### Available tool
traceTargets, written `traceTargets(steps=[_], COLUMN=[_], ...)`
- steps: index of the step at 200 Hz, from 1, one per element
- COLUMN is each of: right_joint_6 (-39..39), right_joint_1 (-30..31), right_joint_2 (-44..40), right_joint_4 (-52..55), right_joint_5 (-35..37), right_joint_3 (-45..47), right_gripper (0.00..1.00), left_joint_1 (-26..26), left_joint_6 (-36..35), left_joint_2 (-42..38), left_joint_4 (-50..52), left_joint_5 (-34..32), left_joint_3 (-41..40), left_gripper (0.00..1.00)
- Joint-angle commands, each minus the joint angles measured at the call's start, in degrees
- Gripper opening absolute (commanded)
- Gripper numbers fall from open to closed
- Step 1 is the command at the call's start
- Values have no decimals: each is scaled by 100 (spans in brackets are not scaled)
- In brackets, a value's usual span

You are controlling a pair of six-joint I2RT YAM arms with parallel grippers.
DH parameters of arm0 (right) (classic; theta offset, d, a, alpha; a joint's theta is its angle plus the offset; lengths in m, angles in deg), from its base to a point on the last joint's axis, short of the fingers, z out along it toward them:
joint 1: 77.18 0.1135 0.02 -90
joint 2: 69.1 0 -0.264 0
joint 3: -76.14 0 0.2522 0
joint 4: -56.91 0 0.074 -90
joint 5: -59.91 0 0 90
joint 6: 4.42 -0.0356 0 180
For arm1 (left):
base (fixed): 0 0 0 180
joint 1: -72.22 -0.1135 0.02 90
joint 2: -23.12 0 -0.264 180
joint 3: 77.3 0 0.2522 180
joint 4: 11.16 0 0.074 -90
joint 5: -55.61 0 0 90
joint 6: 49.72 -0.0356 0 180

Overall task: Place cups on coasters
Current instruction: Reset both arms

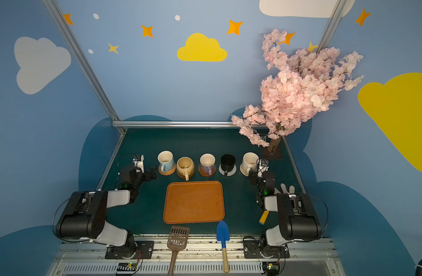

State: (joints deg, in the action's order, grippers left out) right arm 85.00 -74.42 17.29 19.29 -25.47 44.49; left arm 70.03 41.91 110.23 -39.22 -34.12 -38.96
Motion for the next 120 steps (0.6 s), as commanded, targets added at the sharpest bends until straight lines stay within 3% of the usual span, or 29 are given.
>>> traceTargets(steps=[1,120], right_joint_6=[68,-12], right_joint_1=[28,-19], right_joint_2=[77,99], right_joint_4=[-137,259], right_joint_5=[-29,17], right_joint_3=[-215,-426], right_gripper=[86,91], left_joint_1=[11,6], left_joint_6=[-75,-100], left_joint_2=[44,73], left_joint_4=[-168,-212], left_joint_5=[34,52], left_joint_3=[-37,-67], left_gripper=[100,100])
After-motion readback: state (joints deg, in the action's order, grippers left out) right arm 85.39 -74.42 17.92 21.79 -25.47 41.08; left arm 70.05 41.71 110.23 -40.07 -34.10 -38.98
